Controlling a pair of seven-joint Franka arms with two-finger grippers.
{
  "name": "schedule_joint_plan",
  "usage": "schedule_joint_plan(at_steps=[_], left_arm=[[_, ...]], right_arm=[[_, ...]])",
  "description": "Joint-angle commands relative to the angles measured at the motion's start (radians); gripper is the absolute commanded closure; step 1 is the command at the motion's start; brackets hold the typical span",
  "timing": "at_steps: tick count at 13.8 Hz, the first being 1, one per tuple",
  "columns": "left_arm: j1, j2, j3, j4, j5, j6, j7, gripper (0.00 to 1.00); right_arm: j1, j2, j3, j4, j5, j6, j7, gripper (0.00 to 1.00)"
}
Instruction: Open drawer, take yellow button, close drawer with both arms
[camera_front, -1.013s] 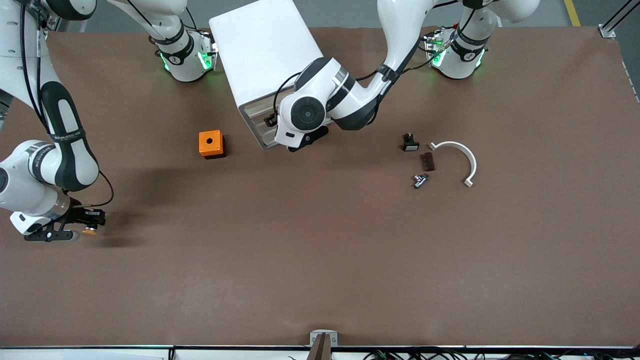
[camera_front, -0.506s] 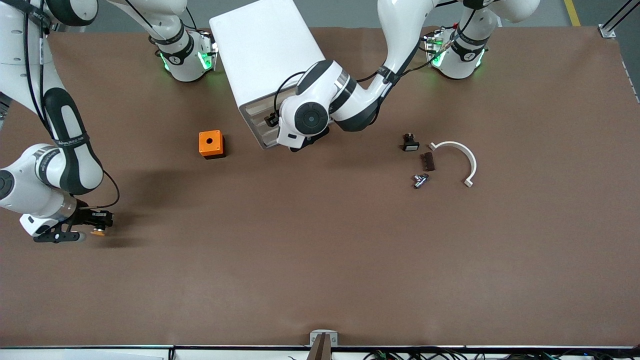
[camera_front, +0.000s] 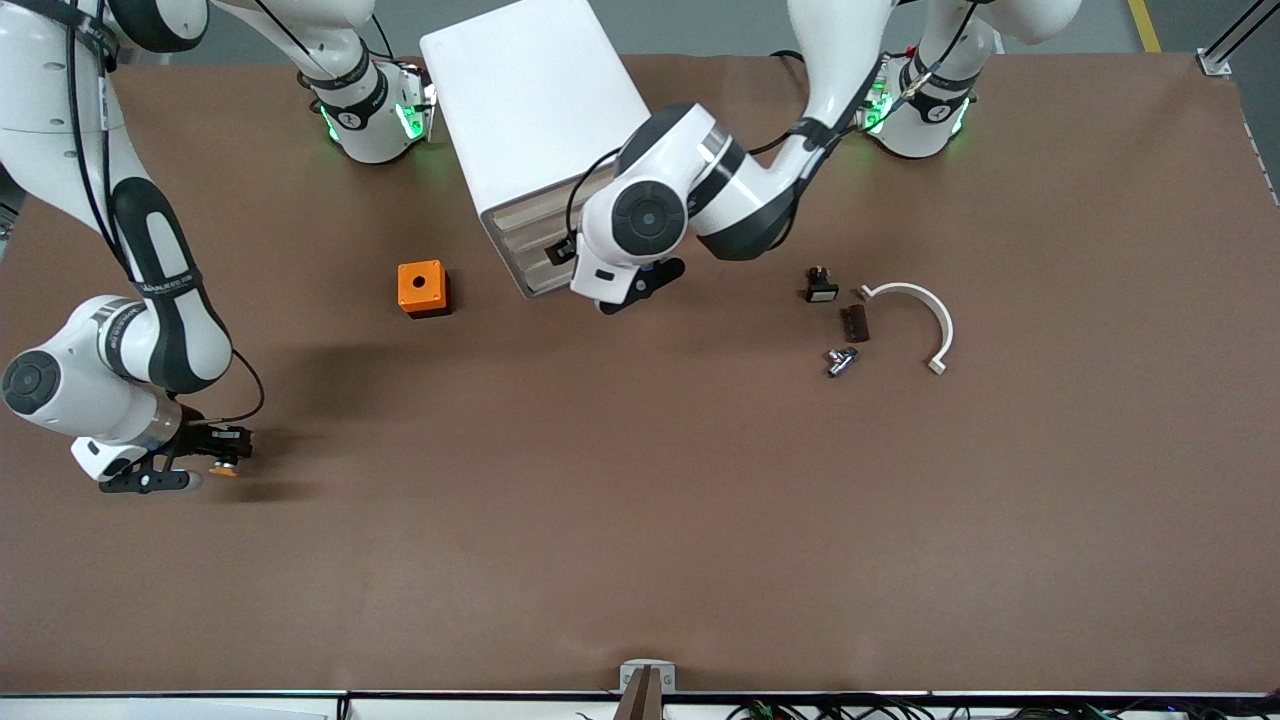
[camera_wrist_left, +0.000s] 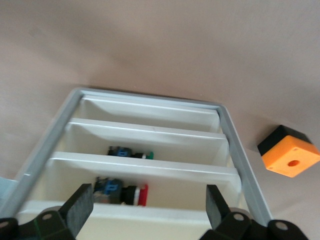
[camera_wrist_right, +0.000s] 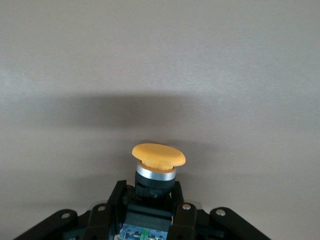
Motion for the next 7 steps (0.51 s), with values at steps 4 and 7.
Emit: schedule_joint_plan(at_steps=[4, 7], left_arm=[[0.174, -0.250, 0.001, -0.002, 0.085, -0.143, 0.178, 0.01], [0.238, -0.336, 0.000, -0.008, 0.218, -0.270, 0.356, 0.01]], right_arm=[[0.062, -0.027, 0.000, -0.021, 0.016, -0.017, 0.074, 1.00], [0.096, -0.050, -0.001, -0.058, 0.016, -0.010, 0.144, 1.00]])
